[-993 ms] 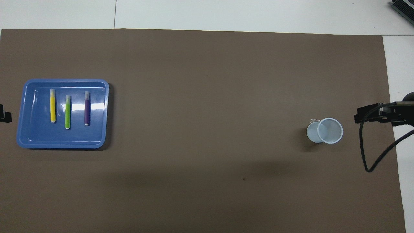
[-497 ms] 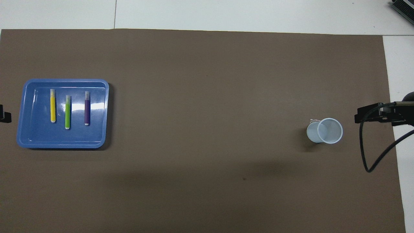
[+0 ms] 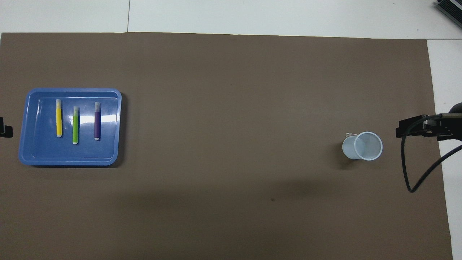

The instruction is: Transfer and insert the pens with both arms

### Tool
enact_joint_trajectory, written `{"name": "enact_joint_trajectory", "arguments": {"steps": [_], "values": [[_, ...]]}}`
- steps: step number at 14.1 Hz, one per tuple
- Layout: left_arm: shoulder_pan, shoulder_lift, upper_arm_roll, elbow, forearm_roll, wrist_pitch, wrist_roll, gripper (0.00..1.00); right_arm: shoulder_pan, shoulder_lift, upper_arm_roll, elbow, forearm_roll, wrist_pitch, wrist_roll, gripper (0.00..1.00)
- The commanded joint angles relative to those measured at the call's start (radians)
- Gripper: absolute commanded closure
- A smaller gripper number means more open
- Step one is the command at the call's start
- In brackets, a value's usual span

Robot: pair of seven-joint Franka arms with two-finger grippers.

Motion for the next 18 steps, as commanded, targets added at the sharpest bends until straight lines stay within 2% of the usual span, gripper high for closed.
{"name": "enact_joint_trajectory", "arguments": {"steps": [1,9,13,18], "values": [[0.006,-0.033,-0.004,-0.037,0.004,-0.002,0.008,0.0,-0.007,-0.011,0.004,-0.005,0.001,0.0,-0.017,0.0],[0.003,-0.054,-0.004,-0.086,0.004,0.011,0.011,0.0,-0.007,-0.011,0.004,-0.005,0.001,0.0,-0.018,0.0],[0.003,-0.096,-0.004,-0.18,0.0,0.084,0.009,0.0,-0.007,-0.011,0.004,-0.005,0.001,0.0,-0.018,0.0],[-0.005,-0.102,-0.004,-0.286,-0.006,0.182,0.012,0.0,-0.007,-0.011,0.004,-0.005,0.001,0.0,-0.018,0.0]]}}
